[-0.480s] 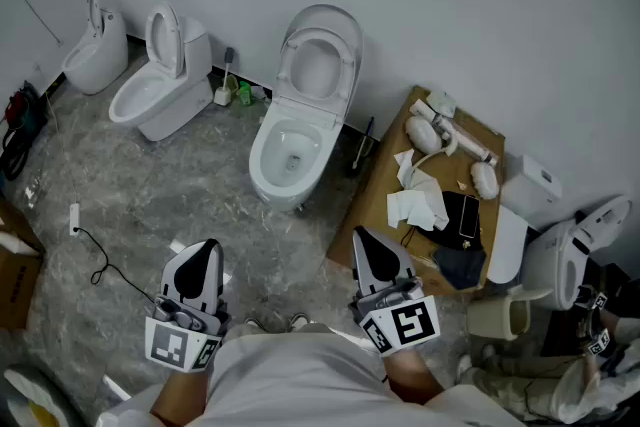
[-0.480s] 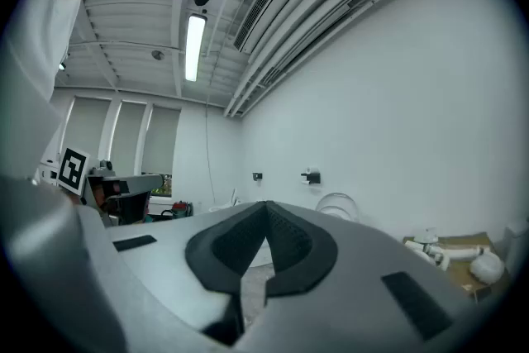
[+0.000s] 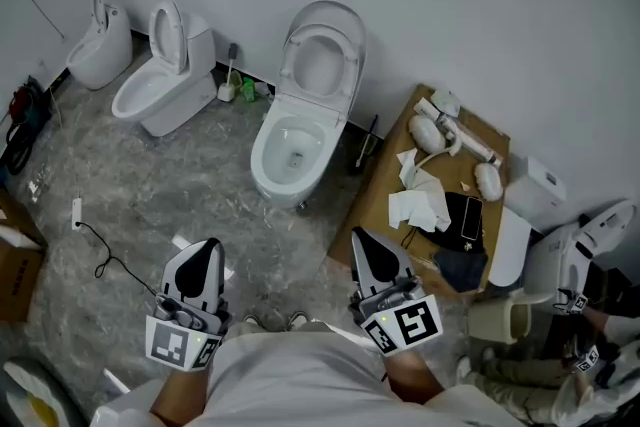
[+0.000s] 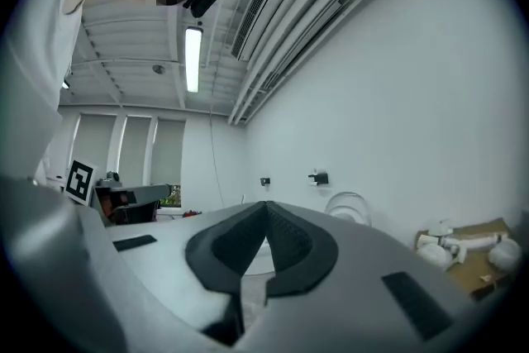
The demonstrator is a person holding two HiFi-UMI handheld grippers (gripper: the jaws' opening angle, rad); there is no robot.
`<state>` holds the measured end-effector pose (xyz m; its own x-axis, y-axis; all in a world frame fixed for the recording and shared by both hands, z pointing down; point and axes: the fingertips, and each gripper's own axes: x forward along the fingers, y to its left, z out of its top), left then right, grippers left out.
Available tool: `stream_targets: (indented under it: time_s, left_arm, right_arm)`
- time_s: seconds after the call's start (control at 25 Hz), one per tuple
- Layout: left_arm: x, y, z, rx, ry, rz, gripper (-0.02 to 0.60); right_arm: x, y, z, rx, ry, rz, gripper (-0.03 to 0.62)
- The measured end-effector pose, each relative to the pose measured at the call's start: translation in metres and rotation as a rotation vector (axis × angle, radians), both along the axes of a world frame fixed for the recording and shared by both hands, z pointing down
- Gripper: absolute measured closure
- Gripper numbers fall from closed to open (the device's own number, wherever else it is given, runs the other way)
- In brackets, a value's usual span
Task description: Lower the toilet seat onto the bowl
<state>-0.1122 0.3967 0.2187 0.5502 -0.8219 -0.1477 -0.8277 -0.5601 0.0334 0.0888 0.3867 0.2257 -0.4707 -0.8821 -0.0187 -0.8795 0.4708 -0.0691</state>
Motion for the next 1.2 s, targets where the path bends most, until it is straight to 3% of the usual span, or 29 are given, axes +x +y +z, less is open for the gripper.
stream_targets:
  time_s: [0.56, 0.8, 0.96, 1.2]
  left_arm:
    - [0.04, -0.018, 0.01, -0.017, -0.004, 0.014, 0.577]
    - [0.056, -0.033, 0.013, -0.033, -0.008, 0.029, 0.577]
    - [0.061, -0.041, 0.018, -0.047, -0.01, 0.026, 0.577]
    - [0.053, -0.048, 0.021, -0.055, -0.015, -0.005, 0.577]
  right_arm:
    - [0.046, -0.019, 0.013, -0.018, 0.021, 0.028, 0.6]
    - [0.065, -0.035, 0.018, -0.034, 0.025, 0.031, 0.544]
    - [0.071, -0.051, 0.023, -0.046, 0.042, 0.014, 0.411]
    - [0.081, -0.077, 0.032, -0.042, 0.093, 0.022, 0.279]
